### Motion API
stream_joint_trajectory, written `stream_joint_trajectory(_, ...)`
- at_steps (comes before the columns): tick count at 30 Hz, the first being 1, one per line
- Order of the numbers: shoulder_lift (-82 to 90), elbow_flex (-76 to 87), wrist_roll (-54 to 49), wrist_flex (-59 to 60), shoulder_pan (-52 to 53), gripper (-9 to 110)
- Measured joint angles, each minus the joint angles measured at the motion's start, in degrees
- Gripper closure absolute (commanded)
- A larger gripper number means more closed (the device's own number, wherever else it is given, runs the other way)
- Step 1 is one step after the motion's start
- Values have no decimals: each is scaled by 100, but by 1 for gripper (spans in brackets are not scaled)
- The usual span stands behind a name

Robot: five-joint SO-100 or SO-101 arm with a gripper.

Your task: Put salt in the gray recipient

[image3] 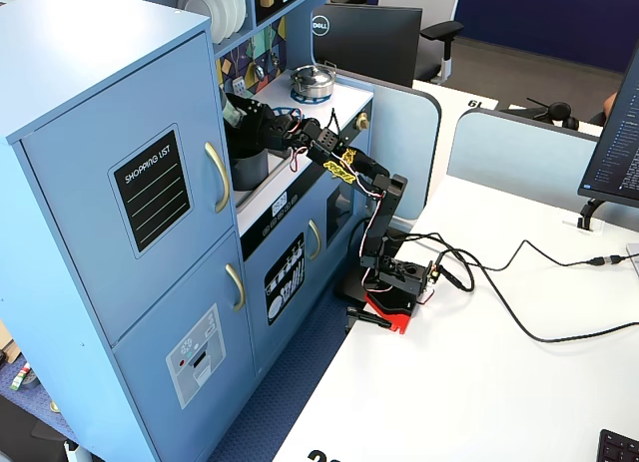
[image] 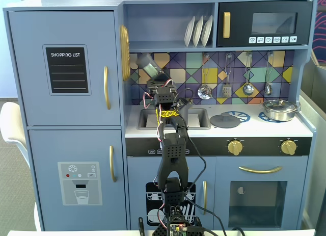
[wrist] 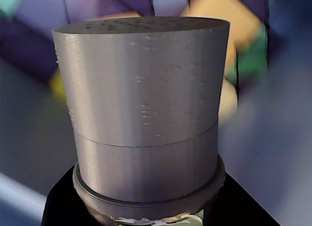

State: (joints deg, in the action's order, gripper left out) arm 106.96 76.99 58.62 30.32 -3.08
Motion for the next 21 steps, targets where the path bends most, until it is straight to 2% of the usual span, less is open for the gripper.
stream_joint_trajectory(9,290,1046,0,18,369,101)
stream_joint_trajectory(21,-272,-712,-316,0,-237,101)
